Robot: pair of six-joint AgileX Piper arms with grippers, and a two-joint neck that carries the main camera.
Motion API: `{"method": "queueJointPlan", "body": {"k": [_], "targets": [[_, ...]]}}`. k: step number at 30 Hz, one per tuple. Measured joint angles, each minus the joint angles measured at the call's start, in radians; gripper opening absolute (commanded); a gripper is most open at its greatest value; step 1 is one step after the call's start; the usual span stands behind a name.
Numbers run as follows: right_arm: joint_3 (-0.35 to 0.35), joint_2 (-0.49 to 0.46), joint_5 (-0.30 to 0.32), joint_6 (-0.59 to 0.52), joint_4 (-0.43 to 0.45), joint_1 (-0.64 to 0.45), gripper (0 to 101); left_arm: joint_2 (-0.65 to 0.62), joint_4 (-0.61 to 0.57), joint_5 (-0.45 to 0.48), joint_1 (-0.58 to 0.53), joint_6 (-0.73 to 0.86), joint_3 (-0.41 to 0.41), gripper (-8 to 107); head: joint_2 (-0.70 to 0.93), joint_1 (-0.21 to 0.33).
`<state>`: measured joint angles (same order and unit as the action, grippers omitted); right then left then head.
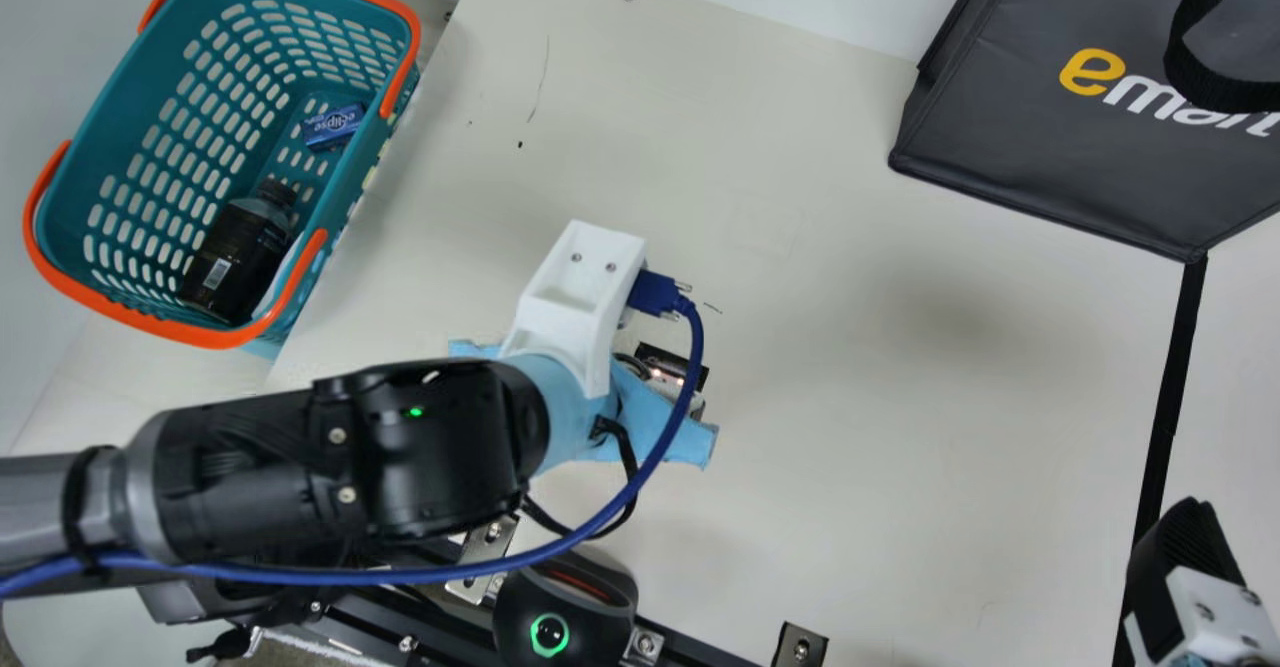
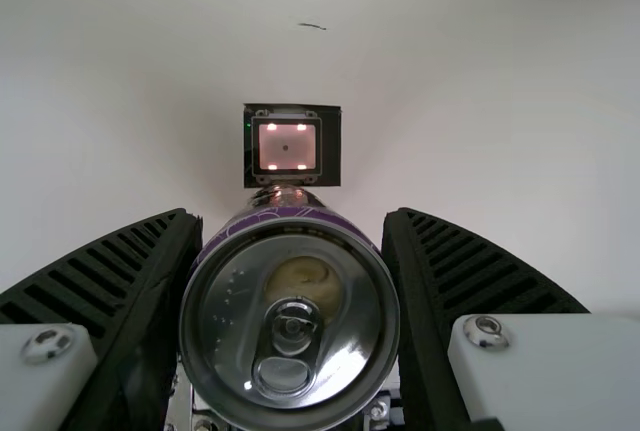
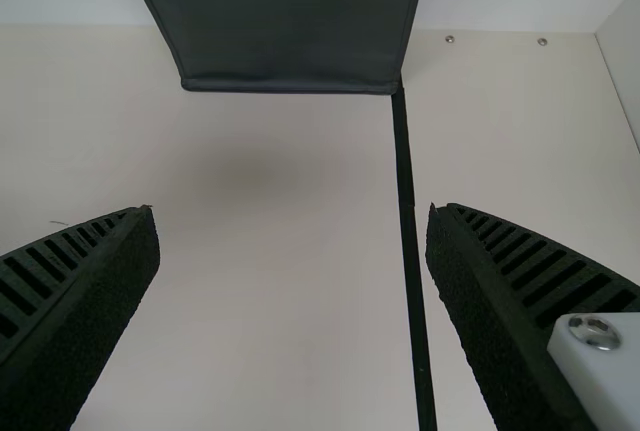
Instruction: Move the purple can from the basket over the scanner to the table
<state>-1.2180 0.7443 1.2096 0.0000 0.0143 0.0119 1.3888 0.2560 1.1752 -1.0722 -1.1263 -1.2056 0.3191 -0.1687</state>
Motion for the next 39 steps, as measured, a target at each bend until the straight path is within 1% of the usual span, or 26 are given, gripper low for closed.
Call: {"method": "queueJointPlan", "body": {"k": [15, 30, 39], "targets": [[0.000, 0.000, 0.000, 0.000, 0.000, 0.000, 95, 0.080, 0.060, -0.108, 0.039, 0.014, 0.046, -8, 0.000, 0.002], [0.000, 0.000, 0.000, 0.000, 0.000, 0.000, 95, 0.091, 0.068, -0.158, 0.050, 0.026, 0.067, 42, -0.002, 0.002], [0.000, 0.000, 0.000, 0.000, 0.000, 0.000, 95, 0.088, 0.032, -0.170, 0.070, 0.053, 0.076, 72, 0.000, 0.000]]}}
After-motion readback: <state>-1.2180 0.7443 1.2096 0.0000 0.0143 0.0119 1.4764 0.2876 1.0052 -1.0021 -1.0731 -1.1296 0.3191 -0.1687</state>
